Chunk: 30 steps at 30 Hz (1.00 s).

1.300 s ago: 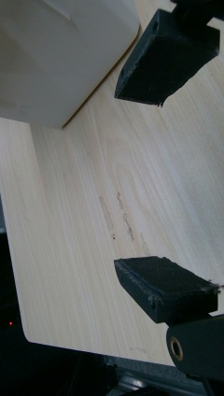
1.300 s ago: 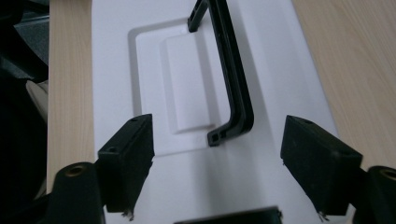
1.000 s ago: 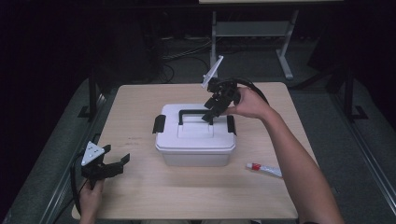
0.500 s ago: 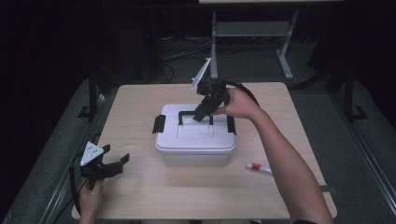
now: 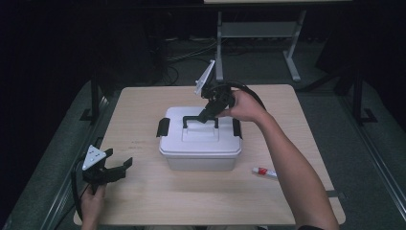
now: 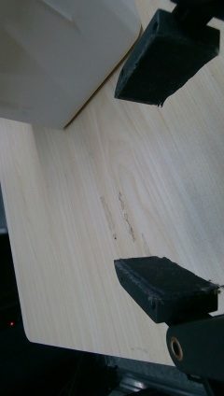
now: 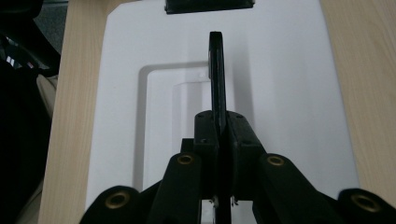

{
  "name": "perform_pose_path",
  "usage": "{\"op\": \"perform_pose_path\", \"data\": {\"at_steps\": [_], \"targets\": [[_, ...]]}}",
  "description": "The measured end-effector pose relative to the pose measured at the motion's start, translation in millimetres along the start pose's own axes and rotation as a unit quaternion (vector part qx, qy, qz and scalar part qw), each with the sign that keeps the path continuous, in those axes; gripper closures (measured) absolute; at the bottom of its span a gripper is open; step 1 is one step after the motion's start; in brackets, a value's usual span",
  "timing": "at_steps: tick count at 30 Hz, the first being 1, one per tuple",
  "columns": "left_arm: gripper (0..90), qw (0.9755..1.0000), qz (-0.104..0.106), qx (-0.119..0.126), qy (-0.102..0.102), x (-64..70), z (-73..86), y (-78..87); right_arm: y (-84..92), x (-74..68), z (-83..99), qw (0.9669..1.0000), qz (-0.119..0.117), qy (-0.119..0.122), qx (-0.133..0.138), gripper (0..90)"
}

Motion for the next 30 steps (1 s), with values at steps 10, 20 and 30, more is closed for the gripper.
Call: {"op": "perform_pose_path", "data": {"at_steps": [10,20,30], "targets": [[14.8,1.0,-0.001,0.002,0.004,-1.8,0.3,0.7,5.4,1.9,-6.1,1.0,0.004,0.003,0.005,84.1],[14.8,1.0,-0.002,0.004,0.002,-1.5,-0.1,0.7,22.1,-1.4,-12.8,0.9995,0.022,0.009,0.02,84.3],[14.8,1.0,-0.002,0.003,0.002,-1.8,-0.6,1.8,51.7,-36.2,-23.4,0.998,0.038,0.032,0.039,84.3]]}}
Point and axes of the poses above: each handheld gripper's, and its own axes: y roughly backward along the jaws, z roughly out of its underside, x roughly to its right, the point moved 6 cm from there along -y, roughly forward along the jaws, and after that the axes turned 9 degrees about y, right-handed, at the moved point
